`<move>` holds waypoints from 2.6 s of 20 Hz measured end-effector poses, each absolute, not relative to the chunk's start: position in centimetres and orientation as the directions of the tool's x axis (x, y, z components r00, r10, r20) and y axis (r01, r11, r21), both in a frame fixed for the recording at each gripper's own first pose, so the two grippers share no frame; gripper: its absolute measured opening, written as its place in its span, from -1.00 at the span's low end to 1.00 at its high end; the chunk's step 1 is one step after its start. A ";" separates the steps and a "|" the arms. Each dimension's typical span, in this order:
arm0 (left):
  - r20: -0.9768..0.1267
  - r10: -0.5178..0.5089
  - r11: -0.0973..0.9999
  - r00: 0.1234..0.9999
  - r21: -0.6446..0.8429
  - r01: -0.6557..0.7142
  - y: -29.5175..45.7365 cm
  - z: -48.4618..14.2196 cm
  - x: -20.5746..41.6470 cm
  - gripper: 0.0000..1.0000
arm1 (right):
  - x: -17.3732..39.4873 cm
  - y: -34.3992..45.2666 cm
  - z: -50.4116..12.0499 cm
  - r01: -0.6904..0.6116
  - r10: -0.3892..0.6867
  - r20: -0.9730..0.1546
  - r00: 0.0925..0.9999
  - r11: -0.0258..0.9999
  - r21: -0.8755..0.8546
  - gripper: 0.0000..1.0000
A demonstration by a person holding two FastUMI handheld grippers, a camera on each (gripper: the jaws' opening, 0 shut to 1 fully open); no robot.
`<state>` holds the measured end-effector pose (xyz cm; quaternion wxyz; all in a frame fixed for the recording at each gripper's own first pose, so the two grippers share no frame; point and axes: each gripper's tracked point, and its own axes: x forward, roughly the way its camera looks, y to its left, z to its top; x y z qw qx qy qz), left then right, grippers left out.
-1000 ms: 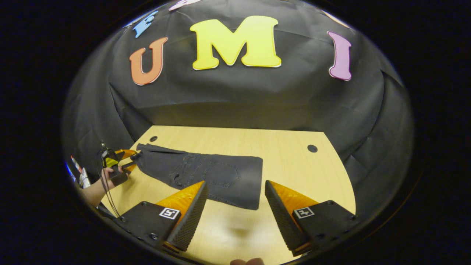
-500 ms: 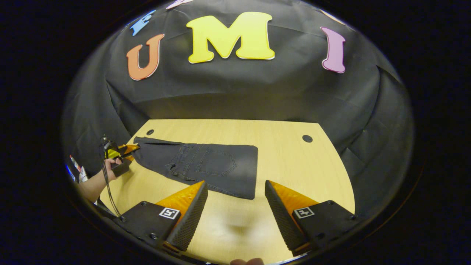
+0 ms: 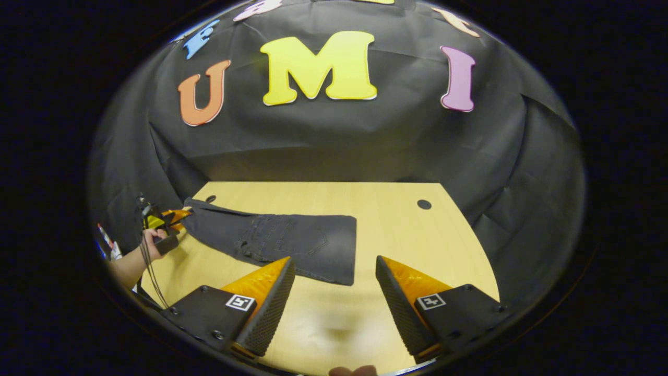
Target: Grasp the waist and the cuffs of the jeans and fold them to make the two legs overlap; first hold the waist and fold one-third of the jeans toward the cuffs, then hold the cuffs and fold the remaining one-third in the same direction to finish folding.
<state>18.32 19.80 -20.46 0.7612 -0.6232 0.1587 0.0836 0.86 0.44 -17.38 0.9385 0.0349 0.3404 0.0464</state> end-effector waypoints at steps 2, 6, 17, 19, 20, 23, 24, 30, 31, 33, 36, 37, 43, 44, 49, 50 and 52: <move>-0.316 -0.068 0.243 0.946 -0.925 -0.292 19.2 -18.0 18.1 -0.87 | 0.8 0.3 -17.3 -0.055 0.112 -0.629 0.770 0.993 0.109 0.89; -0.257 -0.075 0.305 0.963 -0.926 -0.224 16.2 -12.3 18.0 -0.87 | -0.5 -0.8 -16.7 -0.040 0.113 -0.610 0.784 0.990 0.133 0.89; -0.180 -0.213 0.543 0.960 -0.839 -0.037 -1.5 -1.2 18.5 -0.88 | -5.6 -9.0 -15.2 0.096 0.020 -0.558 0.829 0.979 0.178 0.89; -0.199 -0.255 0.599 0.946 -0.801 -0.007 -5.9 -1.3 18.2 -0.87 | -6.7 -11.2 -15.2 0.143 -0.018 -0.561 0.828 0.973 0.179 0.92; -0.210 -0.271 0.628 0.940 -0.778 0.007 -7.8 -1.7 18.2 -0.87 | -7.2 -12.4 -15.4 0.169 -0.040 -0.563 0.826 0.970 0.178 0.89; -0.251 -0.302 0.713 0.919 -0.700 0.043 -13.7 -3.2 18.0 -0.87 | -8.9 -15.8 -15.9 0.234 -0.098 -0.574 0.813 0.958 0.167 0.87; -0.268 -0.303 0.743 0.915 -0.667 0.051 -15.2 -4.2 18.2 -0.87 | -9.4 -16.7 -16.2 0.251 -0.114 -0.580 0.807 0.955 0.162 0.87; -0.359 -0.269 0.898 0.894 -0.429 0.098 -22.5 -11.1 18.2 -0.87 | -11.2 -20.5 -17.9 0.300 -0.164 -0.623 0.765 0.947 0.119 0.93; -0.379 -0.262 0.913 0.888 -0.395 0.101 -23.1 -12.4 18.1 -0.86 | -11.0 -20.7 -18.3 0.301 -0.169 -0.629 0.759 0.948 0.108 0.93; -0.404 -0.230 0.941 0.885 -0.323 0.098 -23.7 -14.6 17.8 -0.85 | -10.3 -21.2 -18.5 0.306 -0.173 -0.643 0.746 0.947 0.100 0.89; -0.418 -0.207 0.961 0.884 -0.255 0.105 -24.9 -16.7 17.8 -0.80 | -10.0 -21.9 -19.2 0.313 -0.172 -0.661 0.731 0.945 0.100 0.89; -0.422 -0.200 0.965 0.885 -0.242 0.102 -25.1 -17.2 17.7 -0.73 | -9.9 -22.0 -19.4 0.308 -0.169 -0.665 0.727 0.946 0.097 0.89; -0.466 -0.211 0.971 0.859 -0.203 0.128 -27.5 -19.3 16.9 0.52 | -8.3 -21.8 -19.7 0.287 -0.140 -0.675 0.724 0.951 0.111 0.93; -0.472 -0.207 0.973 0.857 -0.188 0.132 -27.6 -19.5 16.7 0.75 | -8.2 -21.8 -19.6 0.281 -0.136 -0.672 0.728 0.953 0.112 0.89; -0.452 -0.224 0.972 0.864 -0.164 0.166 -28.2 -18.0 16.0 0.91 | -7.5 -21.0 -19.0 0.257 -0.122 -0.659 0.742 0.960 0.111 0.89; -0.440 -0.219 0.974 0.871 -0.151 0.169 -28.0 -17.2 16.0 0.92 | -7.2 -20.8 -18.8 0.254 -0.120 -0.652 0.749 0.960 0.116 0.92; -0.405 -0.218 0.975 0.888 -0.129 0.181 -27.1 -14.7 15.7 0.96 | -6.2 -19.9 -18.0 0.243 -0.111 -0.629 0.769 0.962 0.127 0.89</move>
